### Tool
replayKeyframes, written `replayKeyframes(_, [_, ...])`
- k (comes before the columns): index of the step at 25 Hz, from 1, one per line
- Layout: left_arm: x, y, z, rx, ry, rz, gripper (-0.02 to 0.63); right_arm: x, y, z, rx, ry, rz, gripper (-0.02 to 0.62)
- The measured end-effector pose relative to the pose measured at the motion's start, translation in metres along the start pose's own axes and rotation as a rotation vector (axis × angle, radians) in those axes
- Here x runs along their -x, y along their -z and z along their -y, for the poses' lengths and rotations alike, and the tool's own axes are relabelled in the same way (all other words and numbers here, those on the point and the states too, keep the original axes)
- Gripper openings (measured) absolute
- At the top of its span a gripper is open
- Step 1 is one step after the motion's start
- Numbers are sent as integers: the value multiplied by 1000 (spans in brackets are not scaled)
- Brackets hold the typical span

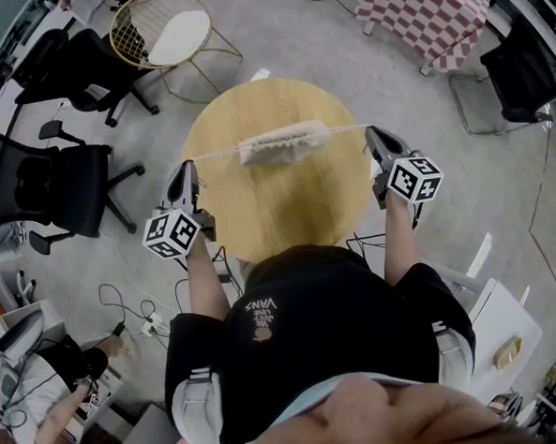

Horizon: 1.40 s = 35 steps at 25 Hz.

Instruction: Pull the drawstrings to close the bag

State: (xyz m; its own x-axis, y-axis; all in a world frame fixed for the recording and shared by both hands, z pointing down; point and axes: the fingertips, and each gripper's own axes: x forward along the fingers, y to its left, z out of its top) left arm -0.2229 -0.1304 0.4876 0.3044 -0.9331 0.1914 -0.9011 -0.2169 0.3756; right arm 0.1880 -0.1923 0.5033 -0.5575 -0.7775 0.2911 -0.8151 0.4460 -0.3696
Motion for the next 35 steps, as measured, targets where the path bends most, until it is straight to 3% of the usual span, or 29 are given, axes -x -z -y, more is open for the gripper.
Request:
replayKeyframes(20, [-5,13,-8,4,-22,-34,20,2,13,7,40,25,-37,0])
replayKeyframes(35, [-2,60,-25,26,-56,-121,23,-5,71,15,-1,43,-149,3])
